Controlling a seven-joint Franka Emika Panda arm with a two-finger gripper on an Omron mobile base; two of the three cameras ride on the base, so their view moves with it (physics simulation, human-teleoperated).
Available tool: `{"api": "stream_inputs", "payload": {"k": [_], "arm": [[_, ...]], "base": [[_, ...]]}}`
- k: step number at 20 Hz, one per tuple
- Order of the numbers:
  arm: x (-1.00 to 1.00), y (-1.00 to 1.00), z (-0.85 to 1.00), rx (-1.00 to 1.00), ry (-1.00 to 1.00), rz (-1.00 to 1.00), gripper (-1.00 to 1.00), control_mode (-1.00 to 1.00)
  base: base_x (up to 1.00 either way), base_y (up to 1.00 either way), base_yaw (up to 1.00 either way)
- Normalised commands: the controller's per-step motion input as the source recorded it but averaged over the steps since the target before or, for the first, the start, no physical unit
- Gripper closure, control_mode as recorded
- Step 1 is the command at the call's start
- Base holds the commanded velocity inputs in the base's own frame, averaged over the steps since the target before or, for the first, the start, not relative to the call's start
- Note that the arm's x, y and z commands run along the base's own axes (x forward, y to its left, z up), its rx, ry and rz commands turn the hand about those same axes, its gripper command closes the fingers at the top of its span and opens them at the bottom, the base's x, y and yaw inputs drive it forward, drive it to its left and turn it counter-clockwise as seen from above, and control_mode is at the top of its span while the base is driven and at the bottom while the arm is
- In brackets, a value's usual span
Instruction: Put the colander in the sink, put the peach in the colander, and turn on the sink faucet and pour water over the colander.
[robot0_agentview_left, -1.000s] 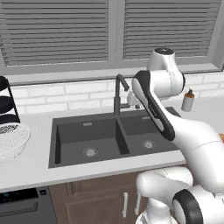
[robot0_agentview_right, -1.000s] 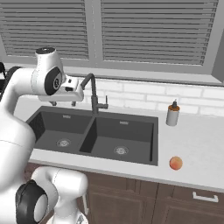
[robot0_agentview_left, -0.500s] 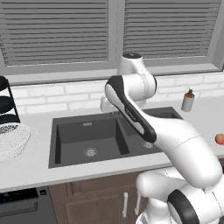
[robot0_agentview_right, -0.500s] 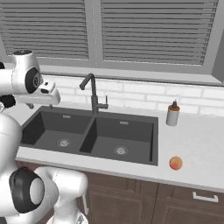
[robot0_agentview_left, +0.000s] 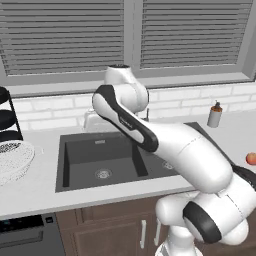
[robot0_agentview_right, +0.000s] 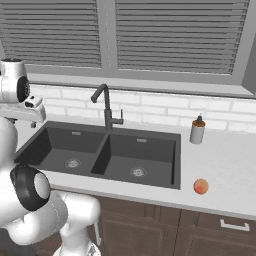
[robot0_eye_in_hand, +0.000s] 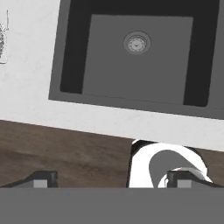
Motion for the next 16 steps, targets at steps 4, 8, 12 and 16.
{"api": "stream_inputs", "payload": {"k": [4,8,12,16], "arm": [[0.00,0.74,-0.24,0.10,0.08,0.00,-1.00,-1.00],[0.00,0.70,-0.26,0.08,0.04,0.00,-1.00,-1.00],[0.00,0.71,-0.28,0.06,0.01,0.00,-1.00,-1.00],[0.00,0.70,-0.24,0.02,0.00,0.00,-1.00,-1.00]], "base": [[0.00,0.00,0.00],[0.00,0.00,0.00],[0.00,0.00,0.00],[0.00,0.00,0.00]]}}
